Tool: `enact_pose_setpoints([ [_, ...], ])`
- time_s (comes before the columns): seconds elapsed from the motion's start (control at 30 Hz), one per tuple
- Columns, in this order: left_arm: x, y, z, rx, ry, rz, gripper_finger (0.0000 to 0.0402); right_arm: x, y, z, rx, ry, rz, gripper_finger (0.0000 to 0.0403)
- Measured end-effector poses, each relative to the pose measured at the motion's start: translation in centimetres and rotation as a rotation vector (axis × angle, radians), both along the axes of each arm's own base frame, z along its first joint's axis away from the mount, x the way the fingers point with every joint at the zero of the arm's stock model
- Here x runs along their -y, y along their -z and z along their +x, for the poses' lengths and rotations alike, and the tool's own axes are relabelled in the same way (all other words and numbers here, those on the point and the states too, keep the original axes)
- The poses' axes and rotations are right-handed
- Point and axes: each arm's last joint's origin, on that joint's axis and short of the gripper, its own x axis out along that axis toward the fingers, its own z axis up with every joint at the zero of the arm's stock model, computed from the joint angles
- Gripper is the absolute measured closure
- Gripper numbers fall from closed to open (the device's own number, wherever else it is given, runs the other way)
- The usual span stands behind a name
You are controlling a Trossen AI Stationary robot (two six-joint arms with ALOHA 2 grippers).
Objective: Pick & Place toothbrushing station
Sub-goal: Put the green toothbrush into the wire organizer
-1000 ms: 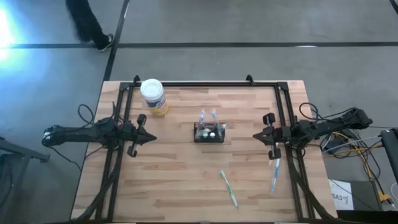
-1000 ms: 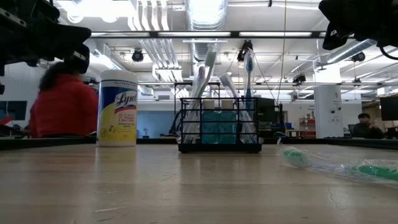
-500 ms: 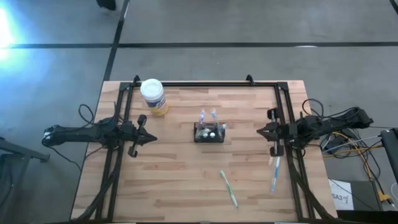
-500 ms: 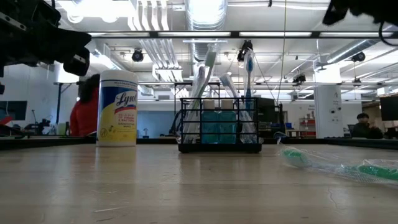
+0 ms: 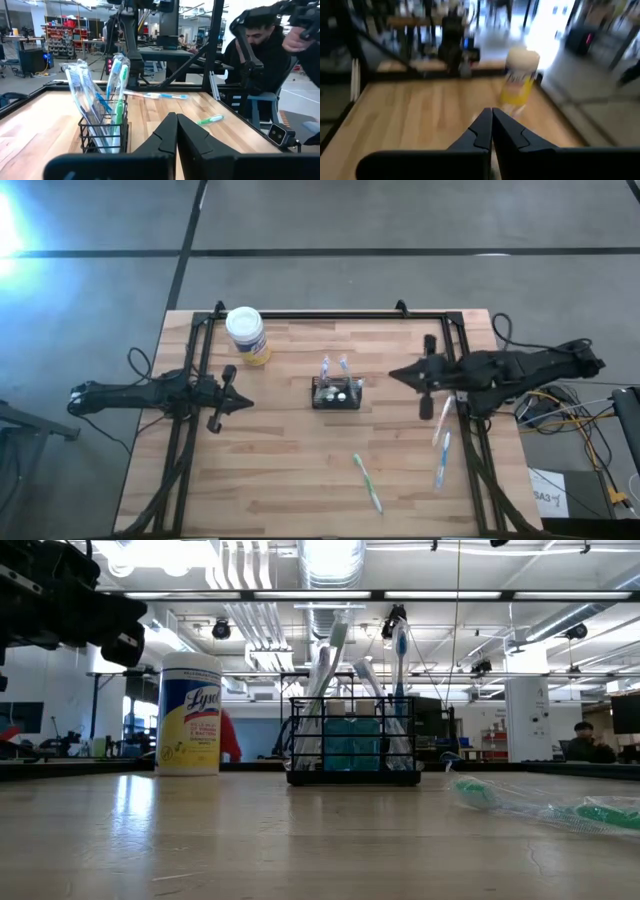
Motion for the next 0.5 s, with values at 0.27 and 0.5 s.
enact_pose_setpoints([
  [0.27,0.0,0.1,0.0,-0.008,0.0,-0.003,0.0387,-4.1,-0.5,5.1,-0.318,-0.018,0.114,0.0394],
  [0.5,0.0,0.1,0.0,-0.013,0.0,-0.033,0.039,-7.6,0.3,8.1,-0.551,0.064,0.218,0.0394],
])
